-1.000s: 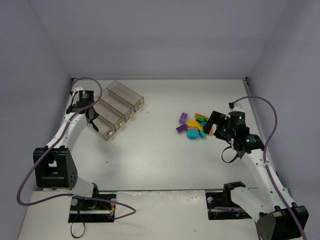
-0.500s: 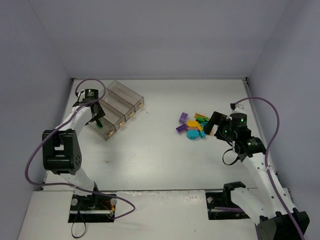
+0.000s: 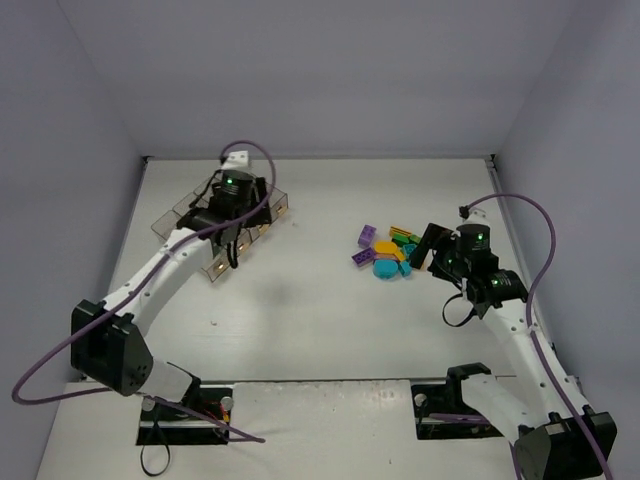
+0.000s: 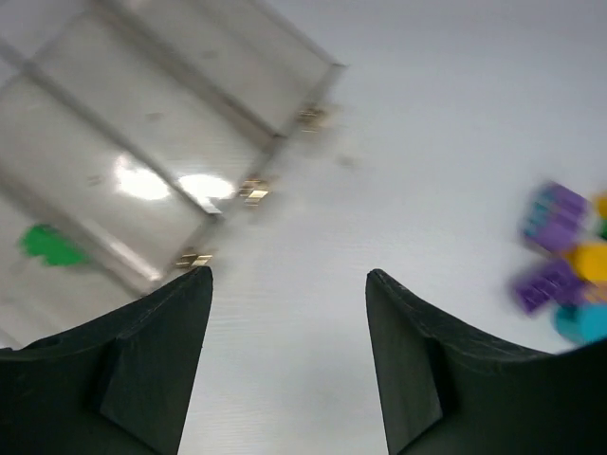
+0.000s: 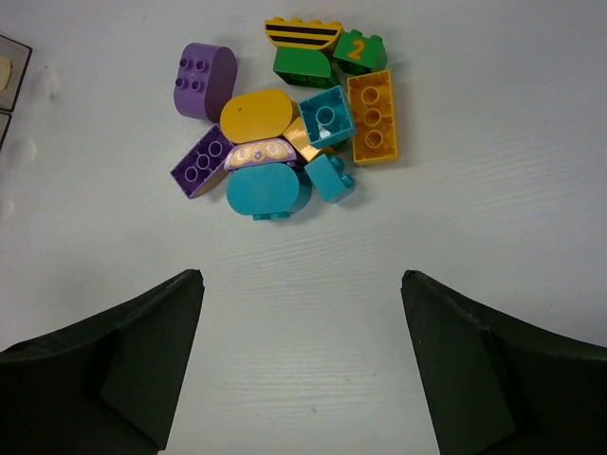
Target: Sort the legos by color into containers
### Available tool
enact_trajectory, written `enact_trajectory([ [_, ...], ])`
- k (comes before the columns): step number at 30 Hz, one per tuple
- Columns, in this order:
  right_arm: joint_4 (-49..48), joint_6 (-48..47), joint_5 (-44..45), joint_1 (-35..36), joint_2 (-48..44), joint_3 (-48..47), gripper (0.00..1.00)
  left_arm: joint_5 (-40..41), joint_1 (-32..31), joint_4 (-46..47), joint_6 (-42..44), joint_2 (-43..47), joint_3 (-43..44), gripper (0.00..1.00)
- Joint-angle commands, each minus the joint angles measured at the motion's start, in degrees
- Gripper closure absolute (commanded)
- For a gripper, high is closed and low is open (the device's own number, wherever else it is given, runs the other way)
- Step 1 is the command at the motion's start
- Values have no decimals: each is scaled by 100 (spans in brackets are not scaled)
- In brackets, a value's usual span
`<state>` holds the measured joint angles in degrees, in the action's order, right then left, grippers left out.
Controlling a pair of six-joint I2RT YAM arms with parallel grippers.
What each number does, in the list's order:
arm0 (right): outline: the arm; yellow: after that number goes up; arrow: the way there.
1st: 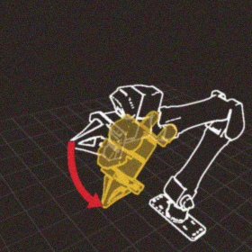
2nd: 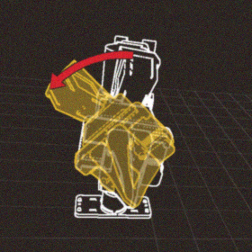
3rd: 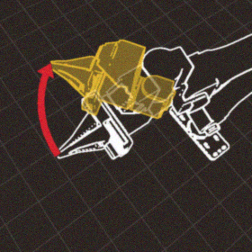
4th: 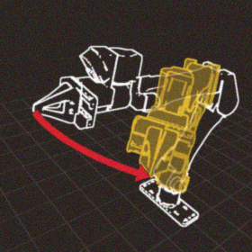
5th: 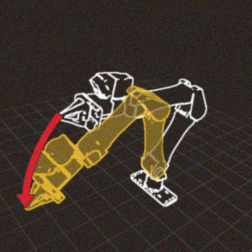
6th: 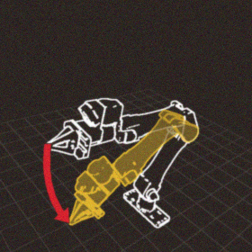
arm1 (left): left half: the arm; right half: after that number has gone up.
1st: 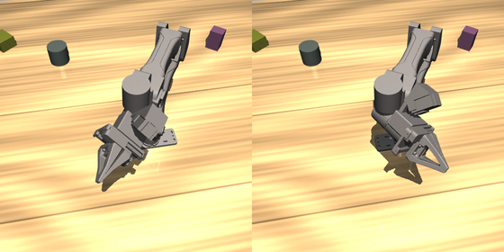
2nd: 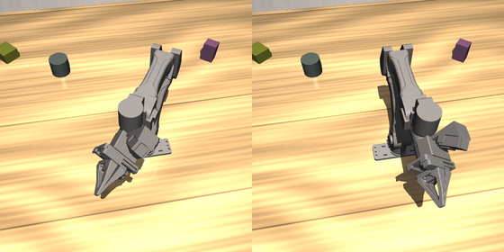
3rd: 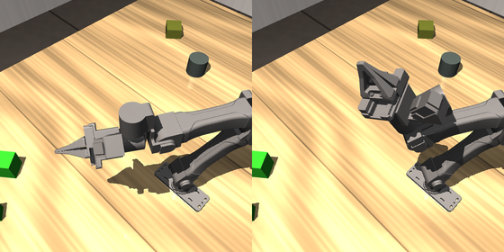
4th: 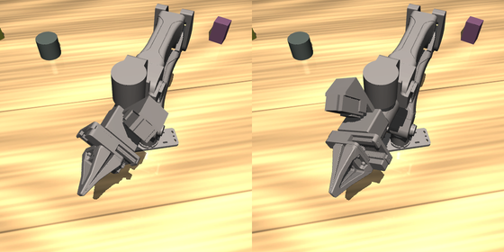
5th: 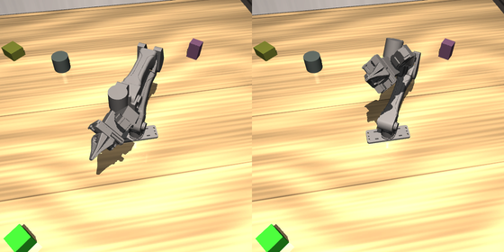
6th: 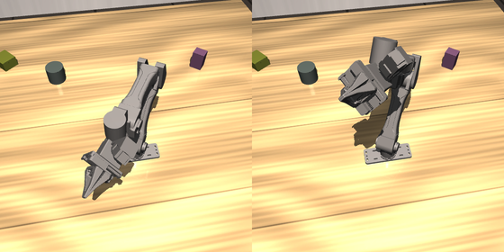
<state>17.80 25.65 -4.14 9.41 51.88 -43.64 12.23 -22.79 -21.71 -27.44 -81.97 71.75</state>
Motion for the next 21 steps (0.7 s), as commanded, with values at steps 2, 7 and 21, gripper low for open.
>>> enact_trajectory([
  [2,-260,177,378,-27,130,-119,18,-721,-928,747,598,-213,445,41],
  [7,-260,81,397,-36,314,-206,27,-1223,-1780,1002,1258,-1267,1244,41],
  [21,-128,238,695,-132,709,-145,30,-2261,-2494,1064,1795,-2543,2090,41],
])
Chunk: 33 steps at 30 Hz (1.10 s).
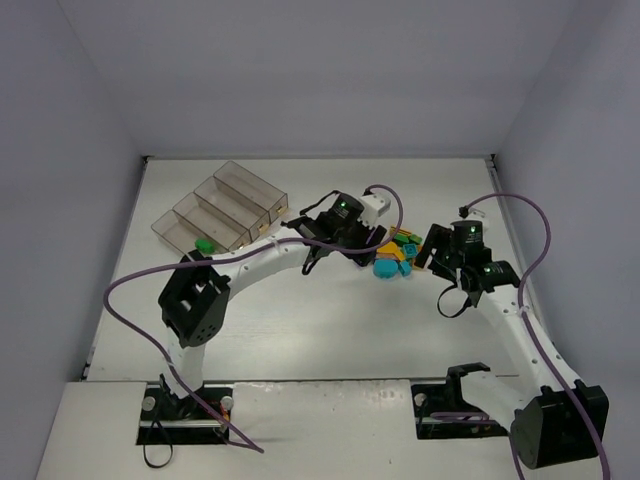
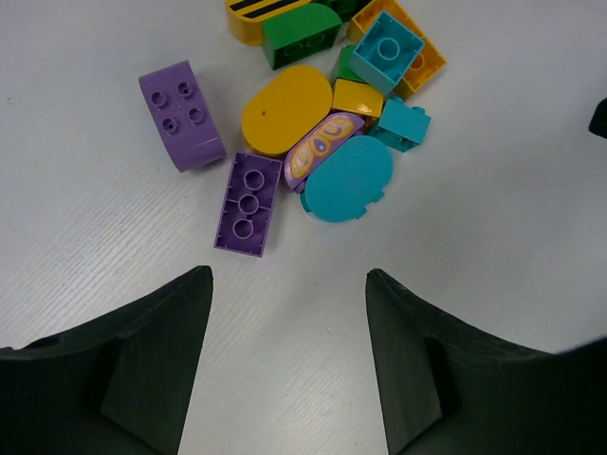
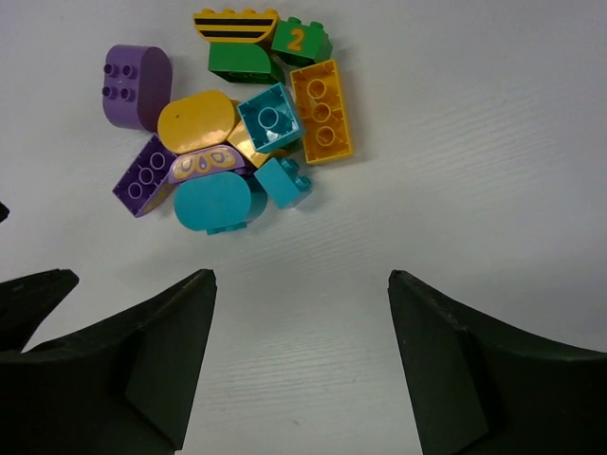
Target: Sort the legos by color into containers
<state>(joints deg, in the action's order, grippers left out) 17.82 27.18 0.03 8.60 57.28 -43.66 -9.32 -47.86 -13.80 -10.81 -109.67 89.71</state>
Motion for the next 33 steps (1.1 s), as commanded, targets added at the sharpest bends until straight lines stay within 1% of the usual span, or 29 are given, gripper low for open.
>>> enact_trajectory([
  [1,-130,103,278,-51,222,-160,32,43,22,273,106,270,258,41],
  [5,-156,156,269,-51,556,-248,45,264,13,246,44,437,91,41],
  [7,-174,156,295,-51,635,-257,46,439,13,308,-9,481,-15,41],
  [11,-209,156,269,-51,609,-196,44,466,13,264,-9,218,108,40],
  [12,-209,156,260,-51,592,-187,43,449,13,247,34,18,143,40],
  [16,-235,112,50,-51,382,-160,39,379,13,19,403,-458,415,40],
  [19,-244,86,50,-51,206,-99,38,414,39,-113,641,-801,564,40],
  [23,-236,86,-275,-51,-14,-2,37,589,109,-290,808,-1249,889,40],
  [30,-236,121,-513,-51,-304,182,36,423,163,-88,844,-1575,1101,40],
  [33,-236,121,-548,-51,-357,209,36,335,163,70,870,-1619,1057,41],
])
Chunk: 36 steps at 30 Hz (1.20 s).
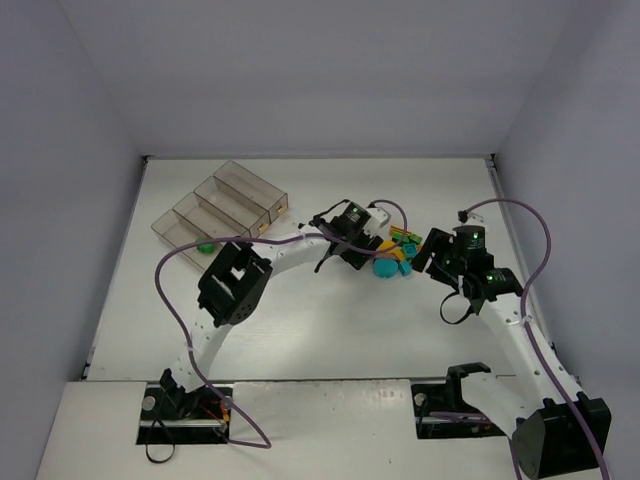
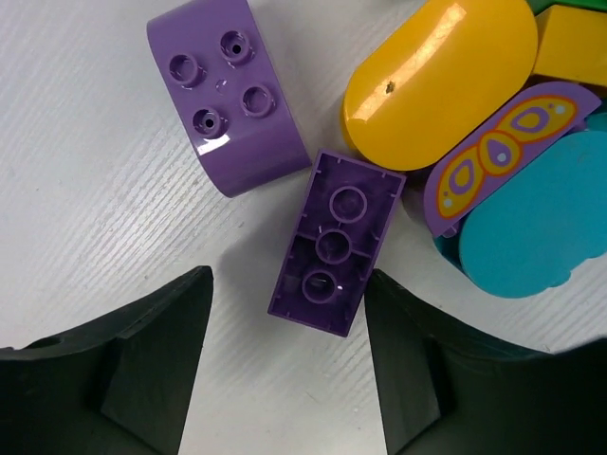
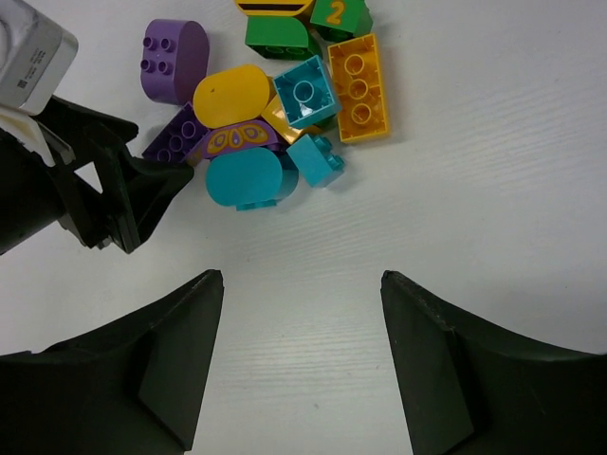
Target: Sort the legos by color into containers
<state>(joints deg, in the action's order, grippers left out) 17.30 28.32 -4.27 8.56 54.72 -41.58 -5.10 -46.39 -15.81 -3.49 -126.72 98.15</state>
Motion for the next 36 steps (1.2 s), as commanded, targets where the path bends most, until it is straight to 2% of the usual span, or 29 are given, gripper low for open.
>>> enact_trajectory([
  [1,-183,7,-126,-47,-110,10,36,-148,16,280,146,68,213,42],
  [4,-174,16,-126,-47,-137,10,36,-306,16,228,155,15,214,54],
  [5,-166,16,-126,-47,-128,19,36,-394,25,289,138,50,118,67],
  [6,-166,16,-126,-47,-128,19,36,-404,25,289,120,94,117,67],
  [7,-166,16,-126,-47,-111,27,36,-404,34,350,94,155,56,79],
  [11,-166,16,-188,-47,-128,36,36,-395,139,675,-90,717,-453,95],
  [15,-166,25,-240,-47,-172,45,36,-167,428,896,-363,1796,-1339,97],
  [18,-157,-1,-311,-47,-242,19,36,360,788,633,-679,2571,-1762,97],
  [22,-139,7,-364,-47,-330,-17,36,1535,1421,124,-1258,3442,-2177,98],
  [23,-139,-1,-364,-47,-322,-17,36,1669,1744,-26,-1590,3652,-2212,98],
  [26,-139,-2,-355,-47,-295,-25,36,2100,2386,-685,-2267,3838,-2256,98],
  [30,-148,16,-337,-47,-243,-8,36,2329,2854,-1133,-2937,3839,-2274,97],
  [36,-139,42,-328,-47,-286,62,35,2804,3092,-2197,-4036,3119,-1449,97],
])
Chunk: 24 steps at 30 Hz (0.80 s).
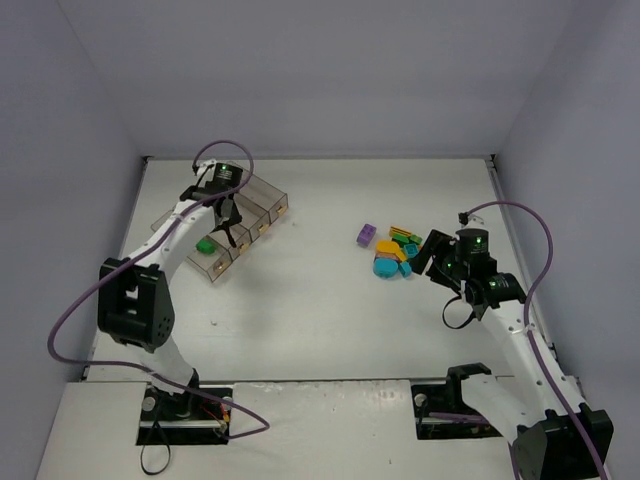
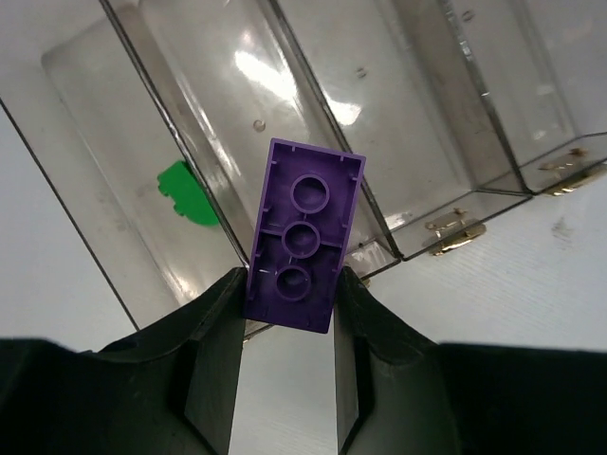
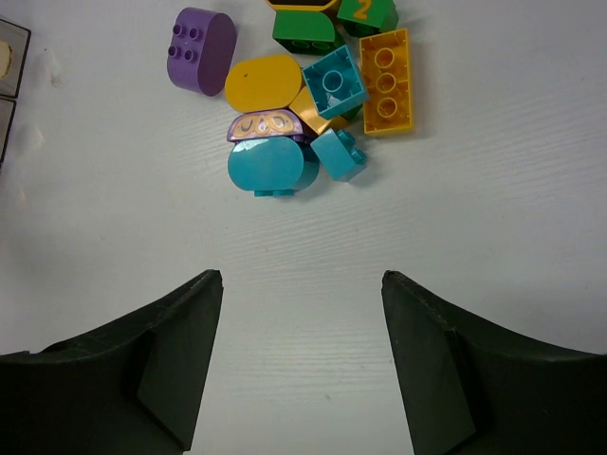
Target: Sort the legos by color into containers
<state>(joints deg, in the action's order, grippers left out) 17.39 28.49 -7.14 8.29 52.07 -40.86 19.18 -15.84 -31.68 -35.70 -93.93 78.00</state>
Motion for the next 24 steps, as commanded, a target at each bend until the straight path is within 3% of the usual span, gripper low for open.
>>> enact_trajectory([
  [1,-148,42,-51,-21,-48,-1,35,420,54,-820,-989,-361,785,98],
  [11,-69,69,-33,-21,-268,43,33,200,362,-1033,-1975,-837,937,87],
  [14,-60,60,-25,-30,-285,26,33,87,362,-902,-2028,-829,770,79],
  [18,-60,34,-16,-30,-224,26,32,60,362,-796,-2002,-881,787,61],
  [24,-51,-1,-16,-21,-136,-9,30,139,362,-866,-1932,-794,866,44],
])
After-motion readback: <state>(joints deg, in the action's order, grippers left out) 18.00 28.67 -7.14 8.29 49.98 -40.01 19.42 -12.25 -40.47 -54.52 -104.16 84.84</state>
